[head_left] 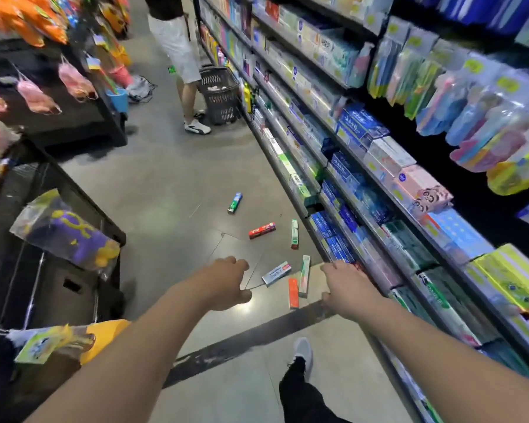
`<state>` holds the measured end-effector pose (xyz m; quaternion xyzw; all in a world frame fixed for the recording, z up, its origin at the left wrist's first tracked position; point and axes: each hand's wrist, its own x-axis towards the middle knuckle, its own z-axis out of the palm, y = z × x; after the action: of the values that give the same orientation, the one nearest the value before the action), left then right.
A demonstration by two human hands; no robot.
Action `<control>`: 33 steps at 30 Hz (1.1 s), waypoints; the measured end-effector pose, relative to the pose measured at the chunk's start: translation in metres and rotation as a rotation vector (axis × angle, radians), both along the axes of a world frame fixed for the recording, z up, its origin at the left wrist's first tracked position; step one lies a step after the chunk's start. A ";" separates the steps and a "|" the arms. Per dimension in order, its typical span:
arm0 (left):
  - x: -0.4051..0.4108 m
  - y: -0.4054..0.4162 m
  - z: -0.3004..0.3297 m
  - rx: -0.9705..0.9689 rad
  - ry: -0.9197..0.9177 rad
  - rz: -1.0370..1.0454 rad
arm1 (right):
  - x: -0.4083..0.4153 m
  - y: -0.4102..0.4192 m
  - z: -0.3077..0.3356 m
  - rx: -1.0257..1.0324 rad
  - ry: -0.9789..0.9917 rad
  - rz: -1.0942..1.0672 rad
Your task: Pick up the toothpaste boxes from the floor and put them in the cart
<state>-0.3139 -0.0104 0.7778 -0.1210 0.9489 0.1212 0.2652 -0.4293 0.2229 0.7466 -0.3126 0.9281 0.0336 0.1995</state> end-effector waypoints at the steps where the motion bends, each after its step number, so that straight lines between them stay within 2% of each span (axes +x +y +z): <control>1: -0.021 -0.006 -0.007 -0.006 -0.010 -0.017 | -0.018 -0.007 -0.007 0.011 -0.002 0.016; 10: -0.205 -0.055 -0.094 0.057 -0.100 -0.087 | -0.183 -0.070 -0.086 0.148 -0.005 0.076; 15: -0.285 -0.074 -0.177 0.110 -0.129 -0.098 | -0.253 -0.101 -0.161 0.166 -0.094 -0.025; 18: -0.314 -0.082 -0.254 0.127 -0.138 -0.108 | -0.275 -0.111 -0.235 0.150 -0.173 -0.123; 24: -0.357 -0.087 -0.481 0.113 -0.182 -0.098 | -0.299 -0.122 -0.442 0.136 -0.202 -0.332; 29: -0.372 -0.074 -0.659 0.107 -0.207 0.003 | -0.309 -0.119 -0.624 0.073 -0.177 -0.513; 33: -0.382 -0.063 -0.766 0.092 -0.195 0.078 | -0.325 -0.121 -0.735 0.002 -0.227 -0.633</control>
<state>-0.6963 -0.0735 0.0116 -0.1568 0.9066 0.1627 0.3565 -0.7544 0.1019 0.0120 -0.0105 0.9509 -0.0641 0.3025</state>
